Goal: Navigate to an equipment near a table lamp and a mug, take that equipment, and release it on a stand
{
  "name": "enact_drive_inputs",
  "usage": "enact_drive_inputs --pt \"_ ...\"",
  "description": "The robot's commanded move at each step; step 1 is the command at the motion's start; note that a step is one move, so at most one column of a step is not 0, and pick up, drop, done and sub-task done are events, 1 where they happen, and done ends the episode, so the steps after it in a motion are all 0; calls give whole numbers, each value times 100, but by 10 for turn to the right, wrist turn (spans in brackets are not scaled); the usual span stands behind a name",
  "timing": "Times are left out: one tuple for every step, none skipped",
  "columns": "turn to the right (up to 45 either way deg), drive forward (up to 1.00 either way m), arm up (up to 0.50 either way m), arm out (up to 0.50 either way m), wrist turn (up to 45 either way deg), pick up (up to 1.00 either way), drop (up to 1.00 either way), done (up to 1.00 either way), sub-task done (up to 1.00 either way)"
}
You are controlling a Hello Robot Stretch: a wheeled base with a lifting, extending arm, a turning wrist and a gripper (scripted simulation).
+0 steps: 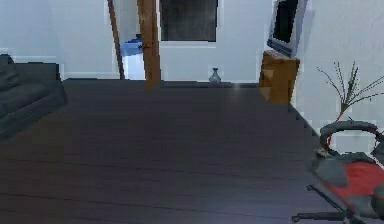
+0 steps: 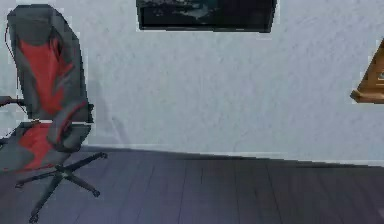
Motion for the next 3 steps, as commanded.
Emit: enact_drive_inputs --pt "390 0 0 0 0 0 0 0 0" --pt "0 35 0 0 0 0 0 0 0" --pt "-450 0 0 0 0 0 0 0 0"
